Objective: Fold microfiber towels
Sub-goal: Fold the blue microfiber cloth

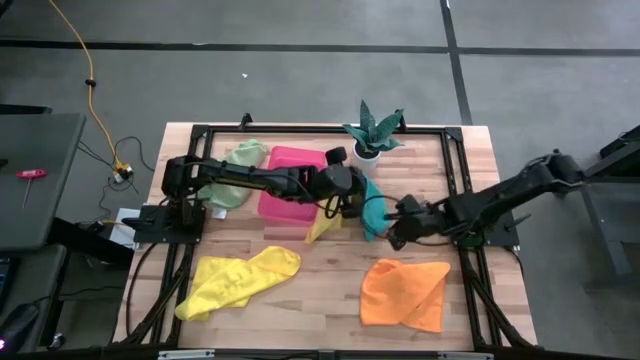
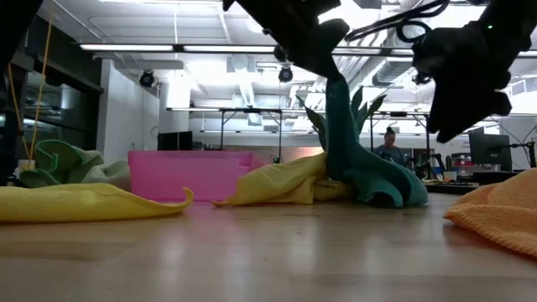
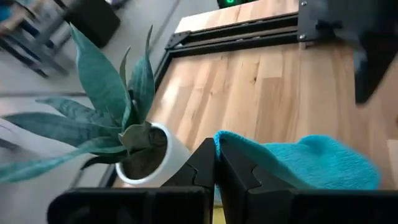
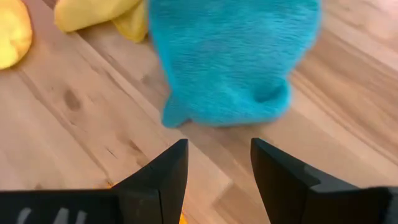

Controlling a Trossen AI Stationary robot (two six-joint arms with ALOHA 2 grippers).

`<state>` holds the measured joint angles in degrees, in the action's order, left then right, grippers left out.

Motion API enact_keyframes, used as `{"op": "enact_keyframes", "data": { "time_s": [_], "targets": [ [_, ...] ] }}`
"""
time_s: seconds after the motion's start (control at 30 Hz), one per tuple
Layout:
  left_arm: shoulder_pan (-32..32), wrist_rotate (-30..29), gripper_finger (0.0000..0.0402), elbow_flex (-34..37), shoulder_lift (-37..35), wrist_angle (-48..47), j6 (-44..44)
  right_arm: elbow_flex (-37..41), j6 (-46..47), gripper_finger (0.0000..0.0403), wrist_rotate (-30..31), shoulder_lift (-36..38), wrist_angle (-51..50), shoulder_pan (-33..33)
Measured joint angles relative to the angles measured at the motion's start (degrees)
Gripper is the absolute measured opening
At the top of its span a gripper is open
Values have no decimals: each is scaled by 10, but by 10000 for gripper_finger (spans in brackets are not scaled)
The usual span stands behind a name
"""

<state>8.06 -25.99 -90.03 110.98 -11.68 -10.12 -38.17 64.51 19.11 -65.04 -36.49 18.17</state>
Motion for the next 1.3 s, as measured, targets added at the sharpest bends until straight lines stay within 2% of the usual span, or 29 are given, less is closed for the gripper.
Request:
{"op": "enact_keyframes", "data": {
  "time_s": [0.17, 0.27, 0.33, 0.47, 0.6, 0.73, 0.93, 1.3],
  "targets": [
    [13, 31, 0, -4, 0, -23, 37, 0, -34, 164, 7, -75, 93, 27],
    [14, 37, 0, -4, 0, -34, 49, 0, -72, 144, 4, -112, 140, 41],
    [14, 44, 0, -4, 0, -38, 55, 0, -79, 111, 12, -132, 154, 48],
    [13, 48, 0, -4, 0, -40, 57, 0, -52, 18, 50, -169, 169, 49],
    [9, 48, 0, -4, 0, -41, 80, 0, -13, 19, 94, -202, 198, 41],
    [9, 49, 0, -4, 0, -44, 99, 0, -5, 3, 99, -224, 228, 28],
    [9, 50, 0, -4, 0, -63, 101, 0, -2, 1, 123, -218, 176, 11],
    [9, 67, 0, -4, -5, -103, 124, -1, -31, 0, 153, -101, -31, -24]
  ]
}}
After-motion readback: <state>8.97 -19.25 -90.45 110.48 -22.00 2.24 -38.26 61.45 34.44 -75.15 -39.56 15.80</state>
